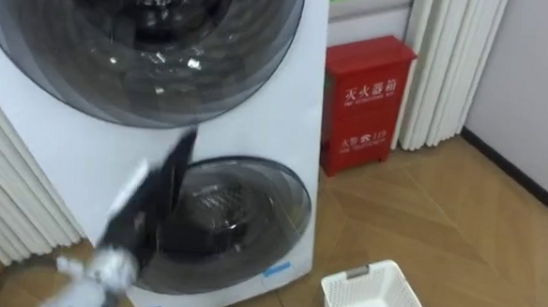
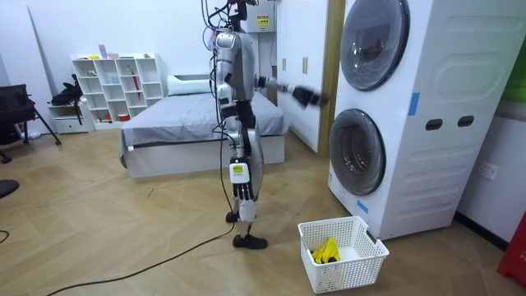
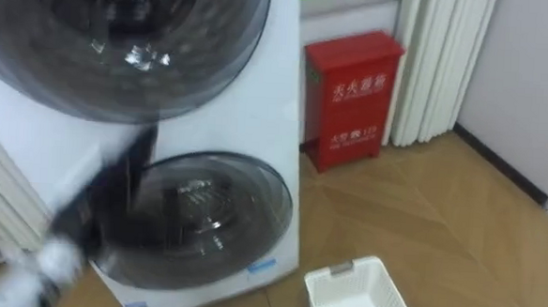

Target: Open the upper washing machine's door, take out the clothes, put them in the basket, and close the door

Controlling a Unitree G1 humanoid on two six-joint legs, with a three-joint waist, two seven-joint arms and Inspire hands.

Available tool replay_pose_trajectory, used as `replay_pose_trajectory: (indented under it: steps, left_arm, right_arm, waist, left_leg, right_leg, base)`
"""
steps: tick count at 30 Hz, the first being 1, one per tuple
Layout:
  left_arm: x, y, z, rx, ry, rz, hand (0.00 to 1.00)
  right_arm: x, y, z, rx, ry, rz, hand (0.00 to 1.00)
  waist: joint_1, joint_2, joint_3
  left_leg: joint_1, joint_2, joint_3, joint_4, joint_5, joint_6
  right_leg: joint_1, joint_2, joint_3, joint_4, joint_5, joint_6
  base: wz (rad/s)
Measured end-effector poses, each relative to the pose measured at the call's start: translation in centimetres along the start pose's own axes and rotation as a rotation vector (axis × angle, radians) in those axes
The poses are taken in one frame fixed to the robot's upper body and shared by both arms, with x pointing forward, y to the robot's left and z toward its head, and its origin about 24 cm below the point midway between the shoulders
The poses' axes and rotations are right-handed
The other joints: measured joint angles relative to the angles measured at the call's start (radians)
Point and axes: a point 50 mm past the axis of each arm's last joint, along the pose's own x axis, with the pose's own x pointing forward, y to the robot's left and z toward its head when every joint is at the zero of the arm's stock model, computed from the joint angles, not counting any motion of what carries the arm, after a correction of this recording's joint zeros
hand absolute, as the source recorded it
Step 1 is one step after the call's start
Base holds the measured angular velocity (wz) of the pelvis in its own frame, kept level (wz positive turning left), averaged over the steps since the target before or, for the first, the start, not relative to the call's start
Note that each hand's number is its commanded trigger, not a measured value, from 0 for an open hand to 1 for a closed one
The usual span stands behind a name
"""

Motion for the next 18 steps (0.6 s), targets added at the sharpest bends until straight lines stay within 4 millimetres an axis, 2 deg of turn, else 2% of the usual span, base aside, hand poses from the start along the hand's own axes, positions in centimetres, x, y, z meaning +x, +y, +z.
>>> replay_pose_trajectory:
  steps: [1, 2, 3, 4, 5, 6, 7, 11, 14, 18]
  left_arm:
    - [-0.9, 0.1, -4.4, 0.016, 0.171, 0.037, 0.0]
    - [-2.2, 0.3, -8.0, 0.021, 0.317, 0.077, 0.0]
    - [-2.9, 0.4, -9.5, 0.021, 0.379, 0.097, 0.0]
    - [-4.2, 0.8, -12.1, 0.006, 0.491, 0.148, 0.0]
    - [-5.5, 1.0, -14.0, -0.002, 0.576, 0.198, 0.0]
    - [-6.2, 1.1, -14.9, -0.004, 0.609, 0.222, 0.0]
    - [-7.3, 1.3, -16.2, 0.001, 0.665, 0.269, 0.0]
    - [-9.6, 1.5, -18.1, 0.07, 0.755, 0.37, 0.0]
    - [-10.7, 1.0, -18.9, 0.13, 0.792, 0.355, 0.0]
    - [-10.7, 0.0, -19.0, 0.179, 0.812, 0.318, 0.0]
  right_arm:
    - [0.0, 1.0, -0.1, 0.067, -0.022, 0.027, 0.0]
    - [0.0, 1.7, -0.3, 0.103, -0.03, 0.052, 0.0]
    - [0.0, 2.0, -0.5, 0.114, -0.031, 0.061, 0.0]
    - [-0.1, 2.2, -0.6, 0.134, -0.036, 0.073, 0.0]
    - [-0.1, 2.2, -0.4, 0.153, -0.052, 0.077, 0.0]
    - [0.0, 2.2, -0.4, 0.161, -0.058, 0.076, 0.0]
    - [0.0, 2.3, -0.2, 0.169, -0.065, 0.08, 0.0]
    - [0.0, 2.8, 0.3, 0.16, -0.101, 0.112, 0.0]
    - [0.0, 2.8, 0.2, 0.164, -0.098, 0.115, 0.0]
    - [0.0, 3.0, 0.2, 0.172, -0.097, 0.134, 0.0]
  waist:
    - [0.011, -0.028, -0.0058]
    - [0.029, -0.046, -0.005]
    - [0.037, -0.055, -0.0092]
    - [0.06, -0.065, -0.0145]
    - [0.072, -0.065, -0.0133]
    - [0.074, -0.063, -0.0117]
    - [0.077, -0.055, -0.0069]
    - [0.1, -0.035, 0.0014]
    - [0.1, -0.035, 0.0021]
    - [0.1, -0.039, 0.0009]
  left_leg:
    - [0.008, 0.008, 0.002, 0.0, -0.004, -0.008]
    - [0.017, 0.019, 0.003, 0.0, -0.008, -0.016]
    - [0.02, 0.022, 0.004, -0.001, -0.01, -0.019]
    - [0.024, 0.029, 0.005, -0.002, -0.013, -0.024]
    - [0.033, 0.038, 0.004, -0.003, -0.015, -0.026]
    - [0.038, 0.038, 0.004, -0.005, -0.016, -0.027]
    - [0.046, 0.037, 0.003, -0.008, -0.017, -0.028]
    - [0.044, 0.039, 0.003, -0.012, -0.018, -0.029]
    - [0.038, 0.038, 0.002, -0.01, -0.018, -0.029]
    - [0.036, 0.04, -0.003, -0.012, -0.021, -0.028]
  right_leg:
    - [0.009, 0.01, 0.001, -0.014, 0.002, -0.005]
    - [0.02, 0.02, 0.002, -0.032, 0.006, -0.012]
    - [0.022, 0.023, 0.001, -0.036, 0.008, -0.014]
    - [0.031, 0.028, -0.011, -0.043, 0.01, -0.018]
    - [0.039, 0.031, -0.016, -0.045, 0.011, -0.018]
    - [0.044, 0.033, -0.017, -0.046, 0.011, -0.019]
    - [0.053, 0.036, -0.016, -0.046, 0.011, -0.019]
    - [0.057, 0.039, -0.016, -0.046, 0.01, -0.019]
    - [0.054, 0.038, -0.016, -0.046, 0.01, -0.019]
    - [0.055, 0.037, -0.016, -0.047, 0.007, -0.02]
  base:
    - [-0.05]
    - [-0.06]
    - [-0.04]
    - [0.0]
    - [0.04]
    - [0.05]
    - [0.04]
    - [0.0]
    - [0.0]
    - [0.0]
